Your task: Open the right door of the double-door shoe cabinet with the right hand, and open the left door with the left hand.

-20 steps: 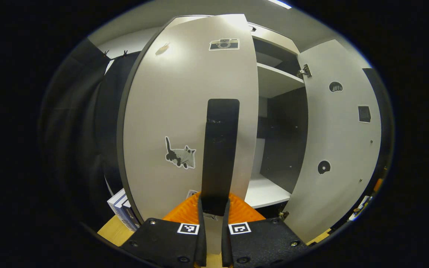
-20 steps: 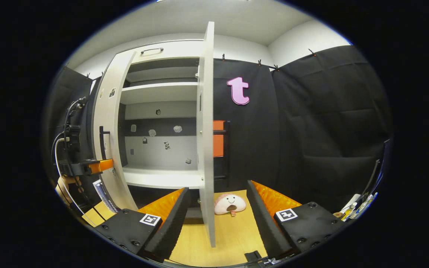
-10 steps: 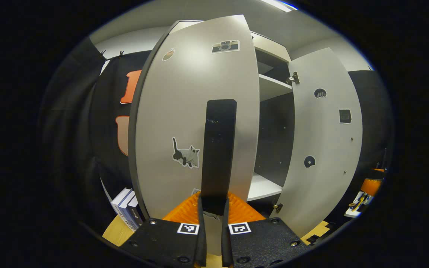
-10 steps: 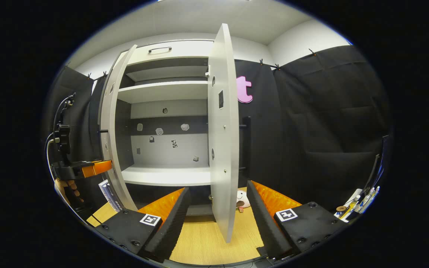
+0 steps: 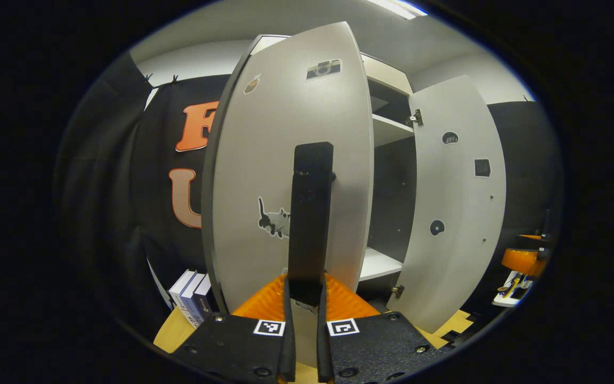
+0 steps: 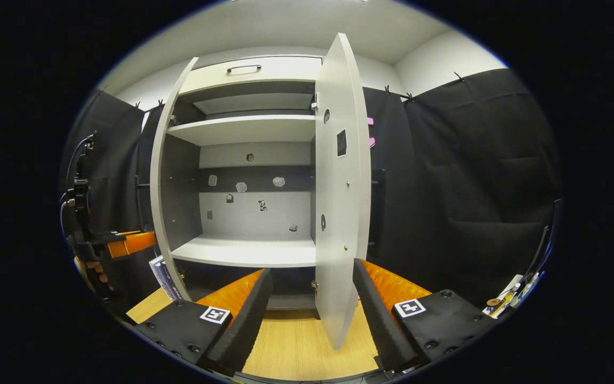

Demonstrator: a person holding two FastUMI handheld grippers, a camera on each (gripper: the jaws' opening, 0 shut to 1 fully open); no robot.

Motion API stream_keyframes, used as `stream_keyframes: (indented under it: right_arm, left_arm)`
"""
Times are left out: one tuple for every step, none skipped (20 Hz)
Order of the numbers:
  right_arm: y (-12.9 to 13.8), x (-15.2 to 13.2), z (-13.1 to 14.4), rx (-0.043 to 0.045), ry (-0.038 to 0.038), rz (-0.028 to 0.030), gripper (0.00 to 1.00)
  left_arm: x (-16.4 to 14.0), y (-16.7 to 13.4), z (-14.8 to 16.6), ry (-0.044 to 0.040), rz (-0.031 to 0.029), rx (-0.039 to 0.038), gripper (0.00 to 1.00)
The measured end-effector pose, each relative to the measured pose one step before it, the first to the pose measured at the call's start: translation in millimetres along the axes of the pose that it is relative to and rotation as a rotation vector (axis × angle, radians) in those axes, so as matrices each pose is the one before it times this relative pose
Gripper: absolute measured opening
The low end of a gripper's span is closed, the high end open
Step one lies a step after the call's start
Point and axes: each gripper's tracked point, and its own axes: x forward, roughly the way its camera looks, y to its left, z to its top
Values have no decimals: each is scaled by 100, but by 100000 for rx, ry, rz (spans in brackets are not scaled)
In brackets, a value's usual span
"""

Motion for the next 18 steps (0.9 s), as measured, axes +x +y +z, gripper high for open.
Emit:
stream_keyframes:
  right_arm:
    - [33, 61, -7, 21, 105, 304, 97]
    - [107, 67, -7, -58, 31, 345, 97]
    - [68, 155, 32, -101, 77, 455, 97]
    - [97, 17, -2, -202, 44, 368, 97]
    - [54, 86, 49, -249, -28, 374, 97]
    - [69, 36, 13, -173, -70, 243, 97]
    - [103, 106, -38, -140, 95, 303, 97]
    - [122, 90, 8, -74, 91, 348, 97]
    - [16, 127, 16, -81, 86, 322, 97]
    - [18, 112, 17, -45, 0, 241, 97]
    - [8, 150, 27, 67, -81, 269, 97]
    - [157, 151, 20, 148, -80, 527, 97]
    - [208, 104, -20, 121, 109, 524, 97]
    - [264, 142, -74, 110, 280, 738, 97]
    - [248, 98, -77, 40, 260, 719, 97]
    - [259, 88, -107, -30, 260, 721, 97]
    - [229, 154, -41, -97, 177, 743, 97]
    - [207, 96, -78, -191, 150, 649, 96]
  left_arm:
    - [-76, 77, -50, -129, -438, 8, 16]
    - [-109, 72, 23, -243, -496, 127, 16]
    - [-28, 21, 39, -211, -425, 86, 16]
    - [-170, 34, -19, -36, -433, -190, 16]
    - [-42, 29, 4, -168, -510, -358, 16]
    - [-94, 31, 29, -263, -597, -281, 16]
    - [-64, 75, 7, -586, -578, -449, 16]
    - [-98, 59, 63, -446, -713, -189, 16]
    - [-51, 41, 41, -197, -338, 118, 15]
    - [-123, 72, -9, 125, -216, 654, 17]
    - [-70, 89, -34, 208, -164, 757, 16]
    - [-127, 106, -23, 160, -143, 576, 16]
    - [-66, 113, 35, 148, -105, 358, 17]
    - [-199, 66, -29, 74, -79, 216, 17]
    - [-107, 142, -11, 16, 196, 234, 17]
    - [-157, 179, -32, -64, 804, 455, 17]
    - [-29, 536, -252, 889, 2205, 700, 16]
    - [-666, 650, 100, -661, 3083, 505, 16]
